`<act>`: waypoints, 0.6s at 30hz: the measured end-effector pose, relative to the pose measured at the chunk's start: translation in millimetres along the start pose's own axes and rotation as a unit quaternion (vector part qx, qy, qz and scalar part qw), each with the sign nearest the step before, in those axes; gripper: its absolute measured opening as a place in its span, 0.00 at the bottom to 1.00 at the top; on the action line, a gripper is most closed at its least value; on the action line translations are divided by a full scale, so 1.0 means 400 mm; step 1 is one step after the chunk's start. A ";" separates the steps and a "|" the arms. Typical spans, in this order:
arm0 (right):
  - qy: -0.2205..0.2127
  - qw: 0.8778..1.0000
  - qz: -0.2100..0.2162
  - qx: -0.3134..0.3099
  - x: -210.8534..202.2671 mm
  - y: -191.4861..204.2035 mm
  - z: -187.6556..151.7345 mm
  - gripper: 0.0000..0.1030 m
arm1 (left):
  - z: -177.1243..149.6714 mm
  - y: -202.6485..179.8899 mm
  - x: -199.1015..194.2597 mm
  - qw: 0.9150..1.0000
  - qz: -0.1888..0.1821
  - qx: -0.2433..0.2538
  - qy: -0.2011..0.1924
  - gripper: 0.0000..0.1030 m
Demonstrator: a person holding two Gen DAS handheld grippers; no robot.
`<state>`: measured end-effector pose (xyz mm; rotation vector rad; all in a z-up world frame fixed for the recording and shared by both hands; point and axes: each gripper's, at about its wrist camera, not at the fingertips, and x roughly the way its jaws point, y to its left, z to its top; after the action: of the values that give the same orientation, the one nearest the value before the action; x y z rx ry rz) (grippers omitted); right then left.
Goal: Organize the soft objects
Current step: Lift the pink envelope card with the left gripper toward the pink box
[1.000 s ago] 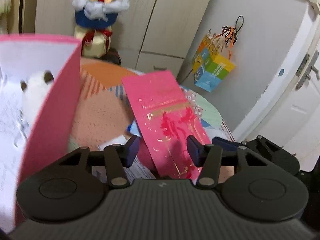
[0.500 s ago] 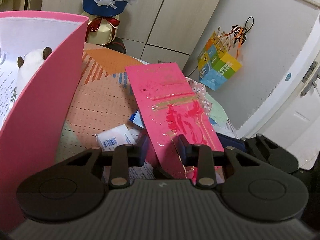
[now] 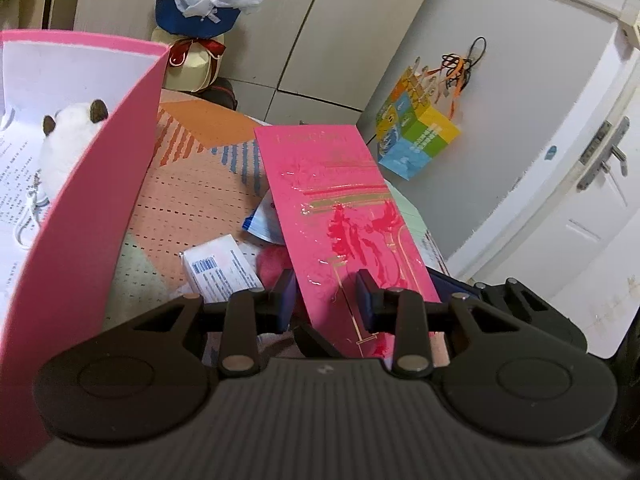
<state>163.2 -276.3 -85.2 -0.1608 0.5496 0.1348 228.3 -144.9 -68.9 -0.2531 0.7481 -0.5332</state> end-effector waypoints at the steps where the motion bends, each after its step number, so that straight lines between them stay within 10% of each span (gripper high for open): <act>1: -0.003 1.000 -0.001 0.002 -0.012 0.002 -0.002 0.91 | -0.003 -0.005 -0.009 1.000 0.000 0.004 -0.001 0.30; 18: -0.030 0.998 -0.014 0.048 -0.196 0.103 -0.098 0.91 | -0.153 -0.072 -0.189 0.992 0.022 0.120 0.014 0.30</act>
<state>70.1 -249.9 -81.6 -0.0698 0.4924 0.0859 128.6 -130.0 -57.2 -0.0069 0.7072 -0.5798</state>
